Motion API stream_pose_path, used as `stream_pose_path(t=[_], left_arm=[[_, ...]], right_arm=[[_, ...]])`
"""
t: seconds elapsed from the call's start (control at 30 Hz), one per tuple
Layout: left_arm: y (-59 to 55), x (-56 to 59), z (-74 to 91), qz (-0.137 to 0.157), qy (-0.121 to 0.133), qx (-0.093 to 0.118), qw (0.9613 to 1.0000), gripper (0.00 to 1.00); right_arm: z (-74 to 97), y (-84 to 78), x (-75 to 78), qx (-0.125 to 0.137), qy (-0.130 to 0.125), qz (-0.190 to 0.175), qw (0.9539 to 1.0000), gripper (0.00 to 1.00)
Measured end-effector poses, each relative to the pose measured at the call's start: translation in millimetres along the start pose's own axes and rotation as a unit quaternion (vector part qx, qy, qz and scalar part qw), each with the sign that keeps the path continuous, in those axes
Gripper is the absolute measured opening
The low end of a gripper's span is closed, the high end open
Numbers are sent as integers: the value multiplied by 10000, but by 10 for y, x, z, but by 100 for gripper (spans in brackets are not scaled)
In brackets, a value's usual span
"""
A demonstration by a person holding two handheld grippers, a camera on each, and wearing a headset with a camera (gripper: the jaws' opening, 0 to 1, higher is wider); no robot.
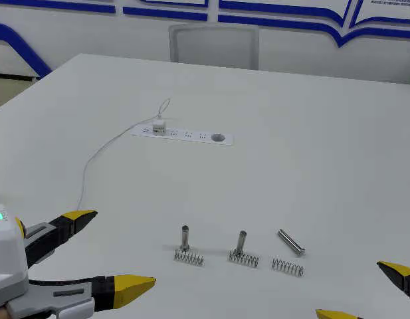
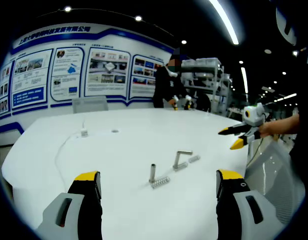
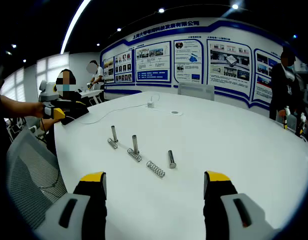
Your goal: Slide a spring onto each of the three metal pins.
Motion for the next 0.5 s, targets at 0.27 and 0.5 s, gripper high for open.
stream_pose_path(t=[0.27,0.5], left_arm=[[45,-12,-1,11,34,63,10000,97],[15,0,5,19,26,16,10000,96]], right_arm=[[0,-20,-16,0,34,1,10000,81],[-7,-26,-19,0,20,-36,10000,81]])
Point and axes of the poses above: the centre of the closed fingertips' face, and the gripper's own axes: z roughly backward along the fingers, x roughly to its right, y roughly out of its top, the point moved 4 cm from there along z, roughly backward along the fingers, and after that the axes turned 14 degrees about -z, right-handed, at the moved point
